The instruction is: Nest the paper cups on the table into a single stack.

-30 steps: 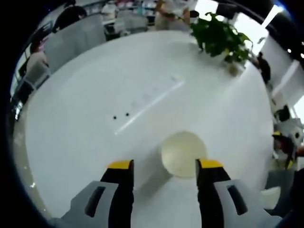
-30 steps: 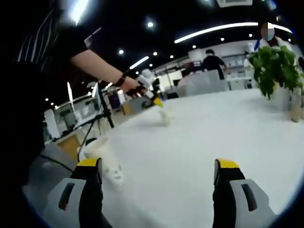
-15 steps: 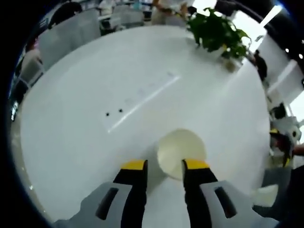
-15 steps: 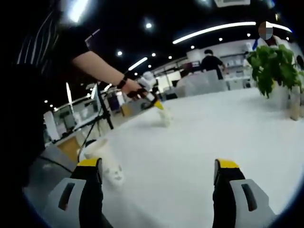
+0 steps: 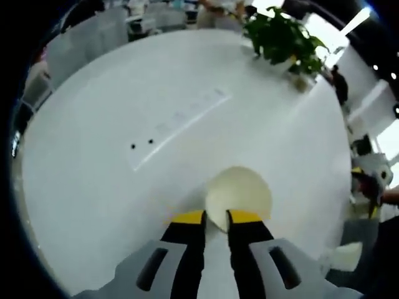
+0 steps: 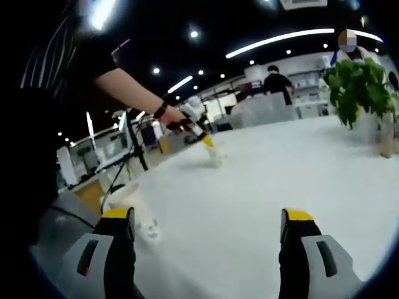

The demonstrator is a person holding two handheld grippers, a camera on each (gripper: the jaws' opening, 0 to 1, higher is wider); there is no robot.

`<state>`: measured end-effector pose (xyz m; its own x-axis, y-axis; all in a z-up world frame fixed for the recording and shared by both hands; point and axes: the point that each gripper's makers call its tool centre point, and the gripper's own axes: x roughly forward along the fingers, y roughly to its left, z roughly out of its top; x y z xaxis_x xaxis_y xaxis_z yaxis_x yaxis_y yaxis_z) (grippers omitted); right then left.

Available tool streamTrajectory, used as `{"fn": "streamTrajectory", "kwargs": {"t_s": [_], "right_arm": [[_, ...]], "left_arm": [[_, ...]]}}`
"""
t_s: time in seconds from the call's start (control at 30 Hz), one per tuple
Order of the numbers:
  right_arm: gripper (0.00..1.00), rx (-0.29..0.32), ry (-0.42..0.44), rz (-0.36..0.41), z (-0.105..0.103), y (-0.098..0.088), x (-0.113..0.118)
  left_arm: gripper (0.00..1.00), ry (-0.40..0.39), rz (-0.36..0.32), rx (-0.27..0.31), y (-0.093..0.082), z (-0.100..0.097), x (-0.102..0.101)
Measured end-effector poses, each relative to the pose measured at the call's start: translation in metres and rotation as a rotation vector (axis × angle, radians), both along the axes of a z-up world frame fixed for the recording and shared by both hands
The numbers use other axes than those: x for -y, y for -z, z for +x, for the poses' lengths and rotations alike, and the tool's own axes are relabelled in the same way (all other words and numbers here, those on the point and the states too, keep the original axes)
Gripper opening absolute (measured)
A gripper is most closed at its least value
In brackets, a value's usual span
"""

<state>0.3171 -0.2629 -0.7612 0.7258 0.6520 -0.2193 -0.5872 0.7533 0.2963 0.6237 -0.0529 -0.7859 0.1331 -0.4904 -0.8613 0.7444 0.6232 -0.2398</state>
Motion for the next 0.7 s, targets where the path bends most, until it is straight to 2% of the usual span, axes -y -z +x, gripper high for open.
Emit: {"fn": "streamTrajectory", "kwargs": {"t_s": [0.17, 0.5, 0.7], "right_arm": [[0.95, -0.003, -0.002, 0.000, 0.000, 0.001, -0.001], [0.95, 0.002, -0.004, -0.003, 0.000, 0.000, -0.002], [0.95, 0.003, -0.013, -0.014, 0.000, 0.001, -0.004]], "left_arm": [[0.01, -0.005, -0.013, -0.012, 0.000, -0.001, 0.002], [0.01, 0.044, -0.004, -0.021, 0.002, -0.011, 0.003], [0.00, 0.068, -0.011, -0.015, -0.005, -0.016, 0.005]]}}
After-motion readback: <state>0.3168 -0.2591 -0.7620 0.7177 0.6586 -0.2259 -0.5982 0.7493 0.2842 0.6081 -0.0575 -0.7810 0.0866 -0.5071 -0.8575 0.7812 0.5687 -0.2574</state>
